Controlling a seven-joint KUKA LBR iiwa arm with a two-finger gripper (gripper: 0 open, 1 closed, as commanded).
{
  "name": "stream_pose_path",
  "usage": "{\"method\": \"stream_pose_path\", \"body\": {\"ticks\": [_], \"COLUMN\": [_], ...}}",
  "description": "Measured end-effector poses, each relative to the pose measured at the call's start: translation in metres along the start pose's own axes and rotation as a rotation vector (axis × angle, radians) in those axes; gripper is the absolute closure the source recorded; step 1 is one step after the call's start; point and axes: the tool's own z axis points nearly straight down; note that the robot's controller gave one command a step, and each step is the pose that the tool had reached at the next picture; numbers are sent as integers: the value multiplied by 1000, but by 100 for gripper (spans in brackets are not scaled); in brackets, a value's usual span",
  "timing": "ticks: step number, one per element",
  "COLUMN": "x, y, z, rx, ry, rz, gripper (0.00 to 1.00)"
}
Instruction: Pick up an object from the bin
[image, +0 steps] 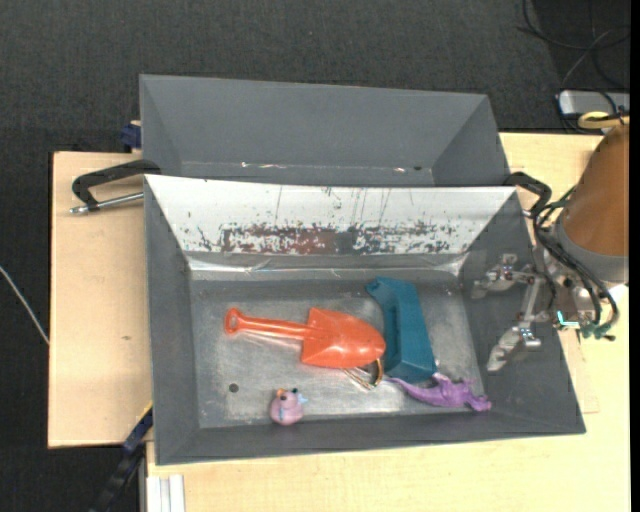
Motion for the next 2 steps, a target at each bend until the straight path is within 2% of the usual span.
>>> {"method": "stream_pose_path", "body": {"ticks": [1,2], "x": [-2,-3], "y": [0,19], "z": [-4,80], "rx": [2,2], "ry": [-8,-11], "rz": [-3,-6], "gripper": [0,0]}}
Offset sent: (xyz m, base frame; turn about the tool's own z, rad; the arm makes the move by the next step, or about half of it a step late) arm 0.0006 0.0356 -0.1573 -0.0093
